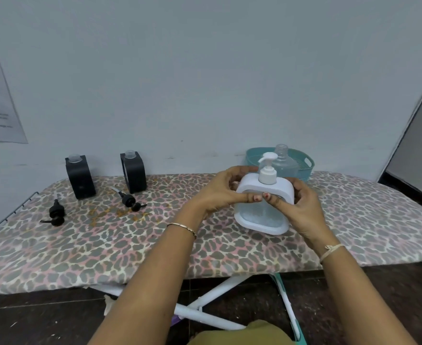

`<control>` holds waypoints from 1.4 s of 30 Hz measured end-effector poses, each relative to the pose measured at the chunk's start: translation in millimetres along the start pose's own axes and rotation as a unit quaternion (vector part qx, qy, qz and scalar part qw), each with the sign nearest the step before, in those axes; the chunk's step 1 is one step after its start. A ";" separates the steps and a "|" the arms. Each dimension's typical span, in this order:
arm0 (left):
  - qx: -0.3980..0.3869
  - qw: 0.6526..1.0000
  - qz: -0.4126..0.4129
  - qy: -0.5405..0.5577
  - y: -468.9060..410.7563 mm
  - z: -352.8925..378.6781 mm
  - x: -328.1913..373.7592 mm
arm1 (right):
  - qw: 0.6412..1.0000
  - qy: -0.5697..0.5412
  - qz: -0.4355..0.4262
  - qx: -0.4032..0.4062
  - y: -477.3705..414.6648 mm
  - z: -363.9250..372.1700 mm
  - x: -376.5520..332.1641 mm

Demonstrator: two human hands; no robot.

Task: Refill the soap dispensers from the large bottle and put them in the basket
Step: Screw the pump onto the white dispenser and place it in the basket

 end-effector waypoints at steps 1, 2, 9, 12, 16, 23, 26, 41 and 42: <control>0.003 1.000 0.004 0.021 -2.0 7.6 1.8 | 1.000 -0.002 0.002 0.016 1.5 -8.6 2.2; 0.016 0.999 0.008 0.046 -4.3 14.6 3.3 | 0.999 0.000 0.002 0.033 2.8 -17.5 4.5; 0.218 0.973 0.033 0.073 -35.4 35.4 -20.7 | 0.990 0.041 -0.011 0.134 3.6 -74.6 11.2; 0.209 0.977 0.040 0.016 -46.2 41.3 -29.3 | 0.986 0.061 -0.020 0.154 0.3 -92.1 11.7; 0.177 0.984 0.016 0.013 -56.2 52.6 -35.3 | 0.975 0.093 -0.017 0.202 -10.2 -106.6 19.3; 0.208 0.974 0.054 -0.071 -64.3 73.9 -50.0 | 0.948 0.150 -0.004 0.280 -47.4 -104.2 29.2; 0.230 0.969 0.058 -0.073 -67.8 70.3 -52.1 | 0.942 0.168 -0.012 0.292 -65.4 -96.6 22.7; 0.308 0.946 0.072 -0.075 -63.6 8.5 -59.4 | 0.923 0.220 0.035 0.314 -147.0 -73.7 21.8; 0.310 0.945 0.073 -0.075 -64.4 3.4 -59.2 | 0.924 0.221 0.044 0.310 -151.4 -73.0 23.6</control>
Point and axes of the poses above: each hand's wrist, its own y-axis away from the middle knuckle, its own z-axis out of the palm, x = y × z, the point moved 4 cm from there along -y, towards the middle knuckle, and after that the axes turned 8 degrees about y, right-handed, at the moved point
